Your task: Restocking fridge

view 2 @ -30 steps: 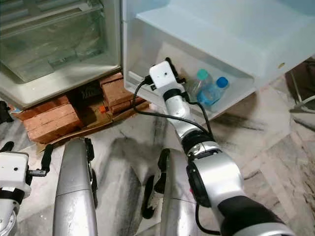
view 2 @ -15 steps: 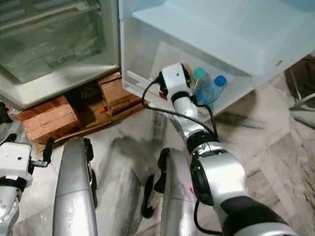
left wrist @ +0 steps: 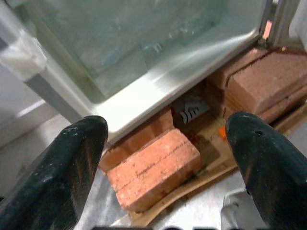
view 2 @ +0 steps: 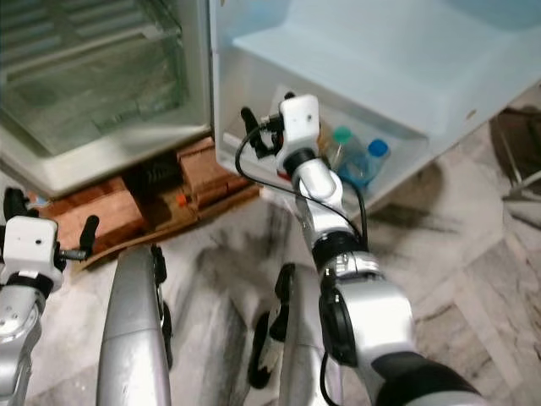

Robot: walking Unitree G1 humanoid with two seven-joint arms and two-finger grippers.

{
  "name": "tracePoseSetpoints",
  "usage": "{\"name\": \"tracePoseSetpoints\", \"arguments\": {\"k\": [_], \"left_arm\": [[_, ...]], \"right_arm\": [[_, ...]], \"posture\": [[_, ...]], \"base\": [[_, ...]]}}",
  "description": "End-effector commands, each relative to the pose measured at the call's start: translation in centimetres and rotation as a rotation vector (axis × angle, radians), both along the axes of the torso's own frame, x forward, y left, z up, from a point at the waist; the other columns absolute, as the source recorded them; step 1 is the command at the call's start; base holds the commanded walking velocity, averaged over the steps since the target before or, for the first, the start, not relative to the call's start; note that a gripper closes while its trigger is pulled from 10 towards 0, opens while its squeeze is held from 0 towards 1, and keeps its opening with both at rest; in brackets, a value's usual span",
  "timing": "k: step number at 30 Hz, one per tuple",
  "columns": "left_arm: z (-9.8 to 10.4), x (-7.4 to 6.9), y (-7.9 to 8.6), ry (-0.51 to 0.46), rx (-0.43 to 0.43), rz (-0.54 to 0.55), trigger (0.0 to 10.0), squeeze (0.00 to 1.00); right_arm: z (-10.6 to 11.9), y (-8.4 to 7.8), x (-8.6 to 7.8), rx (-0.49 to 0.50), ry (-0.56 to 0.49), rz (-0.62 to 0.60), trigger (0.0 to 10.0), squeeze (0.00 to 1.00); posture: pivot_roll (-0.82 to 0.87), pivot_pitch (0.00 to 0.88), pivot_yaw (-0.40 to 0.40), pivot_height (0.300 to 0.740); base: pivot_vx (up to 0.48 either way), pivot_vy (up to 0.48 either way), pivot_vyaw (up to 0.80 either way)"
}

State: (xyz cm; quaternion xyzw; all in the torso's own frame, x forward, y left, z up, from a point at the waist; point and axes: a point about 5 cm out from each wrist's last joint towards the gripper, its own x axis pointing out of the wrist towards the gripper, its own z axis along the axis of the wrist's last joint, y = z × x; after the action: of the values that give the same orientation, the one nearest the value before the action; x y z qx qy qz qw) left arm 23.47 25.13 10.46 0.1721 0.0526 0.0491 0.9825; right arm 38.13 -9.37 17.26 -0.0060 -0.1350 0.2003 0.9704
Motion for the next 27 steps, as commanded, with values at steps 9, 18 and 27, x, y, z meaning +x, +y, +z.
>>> {"name": "tracePoseSetpoints", "arguments": {"k": [9, 18, 27], "left_arm": [[-1.0, 1.5, -0.4, 0.018, -0.033, -0.037, 10.0, 0.0], [-1.4, 2.6, -0.9, 0.02, -0.049, -0.077, 10.0, 0.0], [-2.6, 2.5, -1.4, 0.053, -0.085, -0.105, 10.0, 0.0]], "right_arm": [[-0.5, -2.5, -2.2, 0.077, -0.069, -0.119, 10.0, 0.31], [-1.6, -3.4, -5.5, 0.056, -0.027, -0.048, 10.0, 0.0], [-1.9, -3.3, -7.3, 0.037, 0.022, -0.058, 10.0, 0.0]], "posture": [[0.2, 0.049, -0.066, 0.547], [0.15, 0.0, -0.032, 0.562], [0.12, 0.0, 0.001, 0.617]], "base": [[0.0, 0.0, 0.0], [0.0, 0.0, 0.0], [0.0, 0.0, 0.0]]}}
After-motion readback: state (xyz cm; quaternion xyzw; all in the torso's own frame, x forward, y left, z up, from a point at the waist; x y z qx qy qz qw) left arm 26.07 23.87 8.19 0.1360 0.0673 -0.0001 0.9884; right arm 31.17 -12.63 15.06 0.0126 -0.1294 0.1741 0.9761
